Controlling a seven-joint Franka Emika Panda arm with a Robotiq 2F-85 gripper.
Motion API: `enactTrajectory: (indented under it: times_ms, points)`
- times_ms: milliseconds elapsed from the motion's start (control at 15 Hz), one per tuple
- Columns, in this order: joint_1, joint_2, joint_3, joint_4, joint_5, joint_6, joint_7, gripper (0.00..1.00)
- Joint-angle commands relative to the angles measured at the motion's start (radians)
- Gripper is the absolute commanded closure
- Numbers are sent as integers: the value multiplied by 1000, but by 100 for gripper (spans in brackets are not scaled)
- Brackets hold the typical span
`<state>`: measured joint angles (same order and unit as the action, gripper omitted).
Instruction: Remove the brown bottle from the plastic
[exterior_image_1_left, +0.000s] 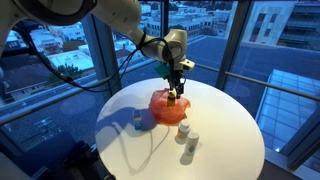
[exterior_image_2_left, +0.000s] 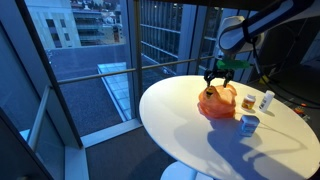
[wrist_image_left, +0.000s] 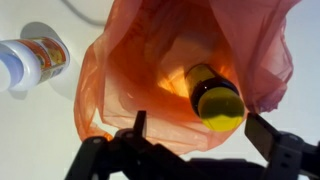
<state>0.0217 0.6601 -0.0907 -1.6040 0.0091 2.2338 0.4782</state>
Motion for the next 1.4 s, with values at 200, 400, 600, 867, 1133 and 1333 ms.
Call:
enactTrajectory:
  times_ms: [200, 400, 600, 867, 1133, 1333]
  points:
    - [7, 58, 8, 79, 28, -59, -19, 0]
    - [7, 82, 14, 100, 35, -80, -25, 0]
    - [12, 90, 9, 116, 27, -84, -21, 34]
    - [13, 78, 2, 126, 21, -87, -17, 68]
    - [2, 15, 0, 117, 27, -118, -27, 80]
    - [-5, -45, -14, 102, 18, -170, -23, 80]
